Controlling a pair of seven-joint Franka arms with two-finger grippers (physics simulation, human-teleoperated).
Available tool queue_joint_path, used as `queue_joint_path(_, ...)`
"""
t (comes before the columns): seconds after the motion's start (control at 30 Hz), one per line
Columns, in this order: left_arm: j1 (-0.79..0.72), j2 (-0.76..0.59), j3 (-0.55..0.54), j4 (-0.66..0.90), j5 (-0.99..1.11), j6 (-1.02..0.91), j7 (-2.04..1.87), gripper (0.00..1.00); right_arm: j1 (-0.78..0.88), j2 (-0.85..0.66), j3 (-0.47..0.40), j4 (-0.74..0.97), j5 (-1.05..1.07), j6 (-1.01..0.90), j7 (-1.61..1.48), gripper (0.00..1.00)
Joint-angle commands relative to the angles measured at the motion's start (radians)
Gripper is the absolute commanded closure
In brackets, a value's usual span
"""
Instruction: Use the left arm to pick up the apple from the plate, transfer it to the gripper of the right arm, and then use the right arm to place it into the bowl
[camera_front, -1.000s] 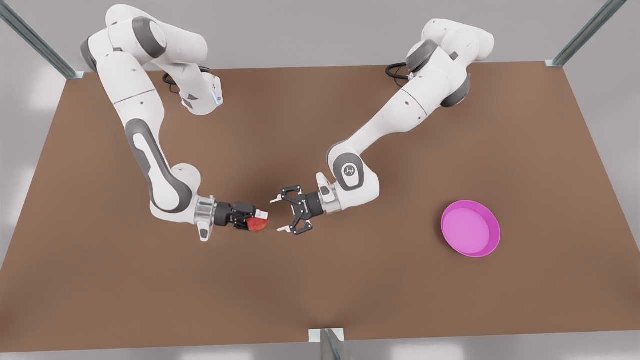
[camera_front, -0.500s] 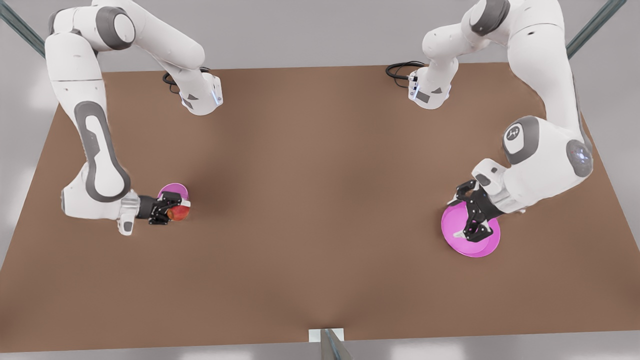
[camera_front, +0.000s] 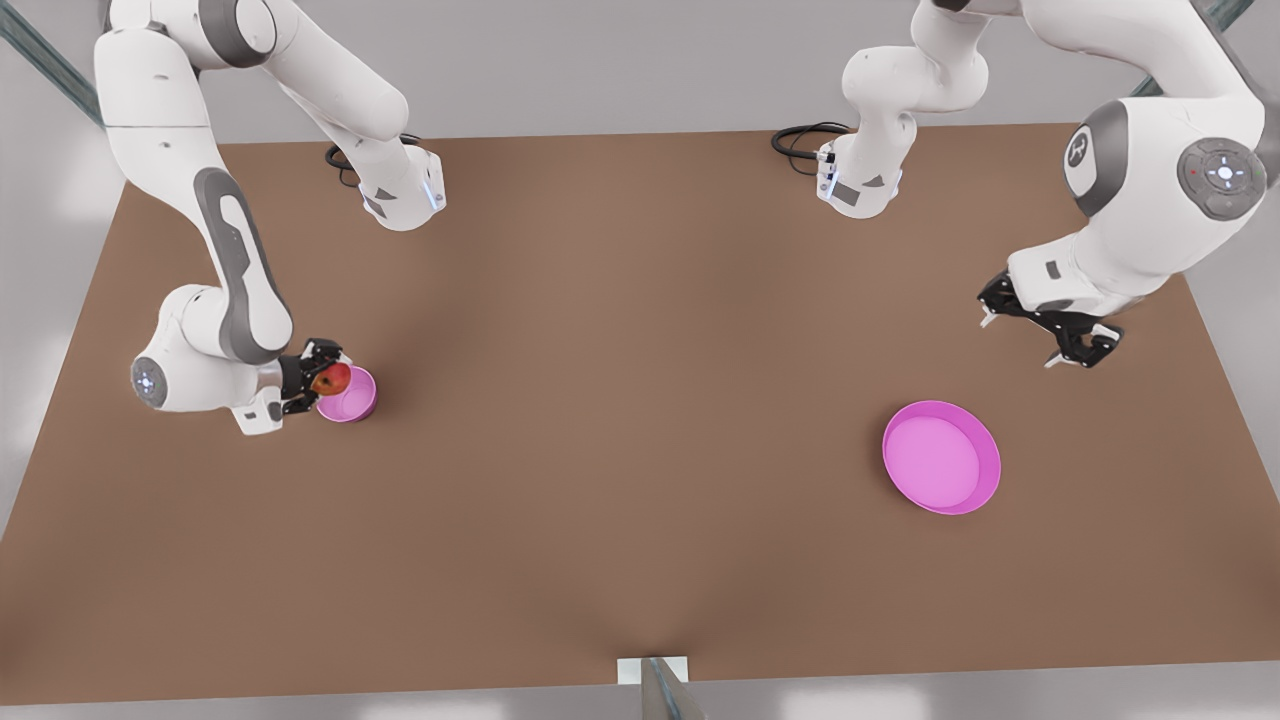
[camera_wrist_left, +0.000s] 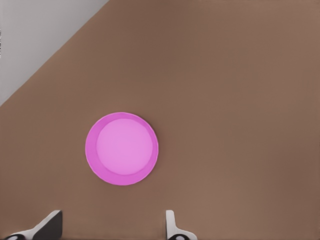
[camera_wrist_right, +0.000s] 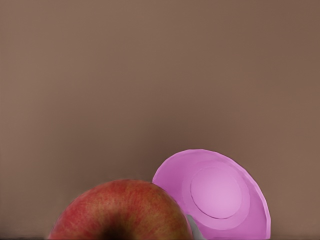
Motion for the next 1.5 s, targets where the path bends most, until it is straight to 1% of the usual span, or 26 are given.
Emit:
queue_joint_path(0.0, 0.006, 0.0, 0.0, 0.0, 0.004, -0.017, -0.663, 0.0, 0.001, 0.0, 0.001, -0.024, -0.026, 0.081, -0.123, 0.43)
queue_joint_path(0.3, 0.008, 0.0, 0.0, 0.0, 0.001, -0.02, -0.663, 0.0, -0.001, 0.021, -0.004, -0.082, -0.069, 0.25, -0.165, 0.42)
queue_joint_path(0.43, 0.006, -0.002, 0.0, 0.0, 0.001, -0.022, -0.664, 0.0, -0.01, 0.035, -0.009, -0.083, -0.071, 0.279, -0.189, 0.41)
queue_joint_path(0.47, 0.006, -0.002, 0.0, 0.0, 0.001, -0.022, -0.664, 0.0, -0.01, 0.035, -0.009, -0.082, -0.071, 0.279, -0.189, 0.4)
queue_joint_path(0.5, 0.006, -0.002, 0.0, 0.0, 0.001, -0.022, -0.664, 0.0, -0.01, 0.035, -0.009, -0.083, -0.071, 0.278, -0.189, 0.35)
queue_joint_path(0.53, 0.006, -0.002, 0.0, 0.0, 0.001, -0.022, -0.664, 0.0, -0.01, 0.035, -0.009, -0.083, -0.071, 0.276, -0.189, 0.21)
queue_joint_path(0.57, 0.006, -0.002, 0.0, 0.0, 0.001, -0.022, -0.664, 0.0, -0.01, 0.035, -0.009, -0.085, -0.071, 0.275, -0.189, 0.02)
queue_joint_path(0.6, 0.006, -0.002, 0.0, 0.0, 0.001, -0.022, -0.664, 0.0, -0.01, 0.035, -0.007, -0.085, -0.071, 0.272, -0.188, 0.0)
queue_joint_path(0.77, 0.006, -0.002, 0.0, 0.0, 0.001, -0.022, -0.666, 0.0, -0.01, 0.034, -0.005, -0.064, -0.071, 0.261, -0.183, 0.0)
queue_joint_path(0.8, 0.006, -0.002, 0.0, 0.0, 0.001, -0.022, -0.666, 0.0, -0.007, 0.034, -0.005, 0.008, -0.069, 0.224, -0.168, 0.0)
queue_joint_path(0.83, 0.006, -0.002, -0.001, 0.0, -0.001, -0.022, -0.667, 0.0, 0.007, 0.035, -0.002, 0.119, -0.071, 0.144, -0.133, 0.0)
queue_joint_path(0.87, 0.005, -0.002, -0.001, 0.0, -0.002, -0.02, -0.667, 0.0, 0.028, 0.035, -0.001, 0.268, -0.131, 0.043, -0.044, 0.0)
queue_joint_path(0.9, 0.005, -0.002, -0.001, 0.002, -0.007, -0.02, -0.672, 0.0, 0.062, 0.035, -0.001, 0.377, -0.161, -0.027, 0.045, 0.0)
queue_joint_path(0.93, 0.005, 0.0, -0.001, 0.003, -0.005, -0.015, -0.673, 0.0, 0.119, 0.034, 0.001, 0.476, -0.186, -0.061, 0.18, 0.0)
queue_joint_path(0.97, 0.006, 0.03, 0.0, 0.028, -0.004, -0.011, -0.673, 0.0, 0.183, 0.034, 0.002, 0.559, -0.214, -0.081, 0.298, 0.0)
queue_joint_path(1.0, 0.006, 0.064, 0.0, 0.065, -0.002, -0.011, -0.675, 0.0, 0.269, 0.031, 0.002, 0.647, -0.281, -0.132, 0.516, 0.0)
queue_joint_path(1.03, 0.006, 0.066, 0.0, 0.065, -0.002, -0.011, -0.673, 0.0, 0.298, 0.012, -0.004, 0.699, -0.287, -0.181, 0.659, 0.0)
queue_joint_path(1.07, 0.006, 0.064, 0.0, 0.065, -0.004, -0.011, -0.675, 0.0, 0.384, -0.06, -0.088, 0.699, -0.289, -0.235, 0.769, 0.0)
queue_joint_path(1.1, 0.006, 0.064, -0.001, 0.065, -0.005, -0.011, -0.675, 0.0, 0.469, -0.11, -0.208, 0.691, -0.278, -0.288, 0.912, 0.0)
queue_joint_path(1.13, 0.006, 0.064, -0.001, 0.065, -0.008, -0.012, -0.676, 0.0, 0.476, -0.158, -0.272, 0.642, -0.226, -0.29, 1.07, 0.0)
queue_joint_path(1.17, 0.006, 0.064, -0.001, 0.065, -0.008, -0.012, -0.673, 0.0, 0.476, -0.186, -0.3, 0.611, -0.201, -0.29, 1.101, 0.0)
queue_joint_path(1.2, 0.005, 0.064, -0.001, 0.065, -0.008, -0.015, -0.673, 0.0, 0.476, -0.219, -0.321, 0.556, -0.2, -0.284, 1.096, 0.0)
queue_joint_path(1.27, -0.003, 0.064, -0.001, 0.065, -0.007, -0.017, -0.673, 0.0, 0.499, -0.21, -0.369, 0.544, -0.198, -0.287, 1.107, 0.0)
queue_joint_path(1.3, -0.004, 0.064, -0.001, 0.065, -0.007, -0.017, -0.673, 0.0, 0.525, -0.198, -0.369, 0.545, -0.198, -0.288, 1.24, 0.0)
queue_joint_path(1.33, -0.006, 0.064, -0.001, 0.065, -0.007, -0.014, -0.672, 0.0, 0.522, -0.19, -0.368, 0.568, -0.195, -0.288, 1.266, 0.0)
queue_joint_path(1.47, -0.009, 0.066, -0.001, 0.066, -0.005, -0.011, -0.67, 0.0, 0.516, -0.172, -0.364, 0.573, -0.194, -0.284, 1.237, 0.0)
